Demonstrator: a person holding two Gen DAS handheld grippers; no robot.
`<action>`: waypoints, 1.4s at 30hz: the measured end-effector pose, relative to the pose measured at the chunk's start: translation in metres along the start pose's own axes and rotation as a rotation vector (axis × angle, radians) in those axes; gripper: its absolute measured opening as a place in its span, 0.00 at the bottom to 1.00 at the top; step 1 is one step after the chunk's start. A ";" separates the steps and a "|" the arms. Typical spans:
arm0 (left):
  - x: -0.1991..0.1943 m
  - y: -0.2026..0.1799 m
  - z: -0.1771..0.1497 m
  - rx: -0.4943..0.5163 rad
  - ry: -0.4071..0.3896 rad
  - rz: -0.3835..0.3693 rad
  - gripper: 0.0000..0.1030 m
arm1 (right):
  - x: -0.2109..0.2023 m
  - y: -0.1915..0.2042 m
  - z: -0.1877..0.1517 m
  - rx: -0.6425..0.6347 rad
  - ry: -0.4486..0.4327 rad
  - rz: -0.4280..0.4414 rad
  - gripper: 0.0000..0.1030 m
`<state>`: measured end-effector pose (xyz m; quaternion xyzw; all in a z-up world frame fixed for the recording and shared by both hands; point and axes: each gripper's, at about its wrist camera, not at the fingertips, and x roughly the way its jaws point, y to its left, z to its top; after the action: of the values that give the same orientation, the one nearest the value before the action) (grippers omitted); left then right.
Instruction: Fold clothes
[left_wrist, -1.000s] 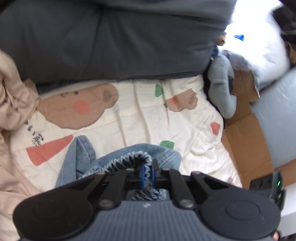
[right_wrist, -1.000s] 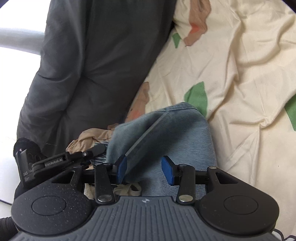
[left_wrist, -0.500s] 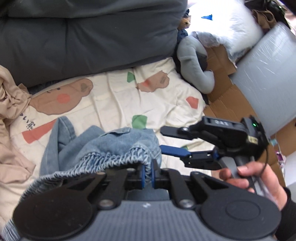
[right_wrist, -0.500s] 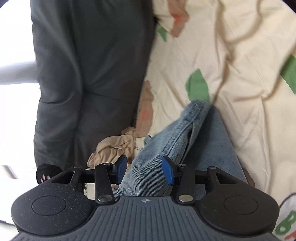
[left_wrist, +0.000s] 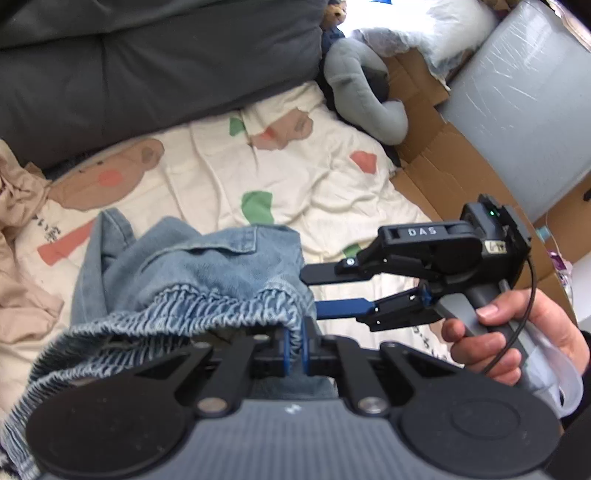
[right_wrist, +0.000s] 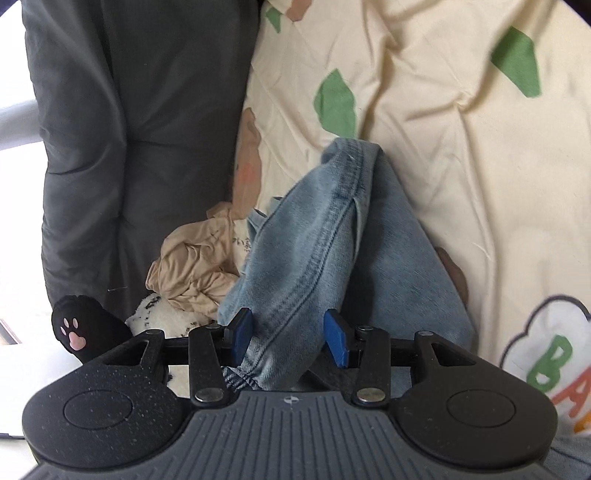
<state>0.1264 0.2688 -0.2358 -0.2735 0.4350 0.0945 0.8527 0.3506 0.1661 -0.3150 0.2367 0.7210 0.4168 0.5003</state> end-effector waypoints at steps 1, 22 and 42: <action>0.001 -0.003 -0.003 0.004 0.010 -0.005 0.06 | 0.000 -0.002 -0.002 -0.010 0.003 -0.007 0.58; -0.021 -0.022 0.004 0.022 0.161 -0.023 0.15 | -0.032 -0.068 -0.059 -0.210 -0.048 0.198 0.16; 0.035 0.062 0.059 -0.067 0.081 0.234 0.63 | -0.085 -0.118 -0.120 -0.243 -0.120 0.196 0.13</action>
<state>0.1635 0.3500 -0.2596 -0.2527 0.4948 0.1968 0.8078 0.2824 -0.0056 -0.3512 0.2683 0.6076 0.5326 0.5245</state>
